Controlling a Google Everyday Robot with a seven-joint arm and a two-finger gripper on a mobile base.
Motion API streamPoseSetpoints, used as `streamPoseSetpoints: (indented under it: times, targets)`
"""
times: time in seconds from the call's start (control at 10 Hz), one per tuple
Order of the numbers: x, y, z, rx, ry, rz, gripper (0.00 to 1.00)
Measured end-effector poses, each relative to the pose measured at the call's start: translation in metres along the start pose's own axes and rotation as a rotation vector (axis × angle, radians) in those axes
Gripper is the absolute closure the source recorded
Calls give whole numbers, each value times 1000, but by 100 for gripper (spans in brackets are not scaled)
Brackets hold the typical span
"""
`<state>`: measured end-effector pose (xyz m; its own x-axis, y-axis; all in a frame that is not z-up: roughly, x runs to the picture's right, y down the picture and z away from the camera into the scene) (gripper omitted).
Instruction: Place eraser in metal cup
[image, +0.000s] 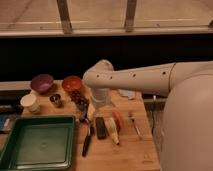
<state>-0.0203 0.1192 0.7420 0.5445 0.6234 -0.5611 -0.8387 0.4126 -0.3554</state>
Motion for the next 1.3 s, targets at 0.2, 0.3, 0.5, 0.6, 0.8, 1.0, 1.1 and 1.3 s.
streamPoseSetpoints:
  times: [0.2, 0.3, 0.5, 0.6, 0.8, 1.0, 1.1, 1.3]
  targets:
    - [0, 0, 0, 0, 0, 0, 37]
    - [0, 0, 0, 0, 1, 1, 41]
    - [0, -1, 4, -6, 14, 3, 36]
    - [-2, 1, 9, -12, 25, -1, 29]
    - [-9, 4, 26, -34, 64, -10, 26]
    - [-17, 7, 48, -54, 109, -14, 26]
    - [-21, 10, 55, -61, 132, -18, 26]
    - [-24, 10, 76, -80, 173, -8, 26]
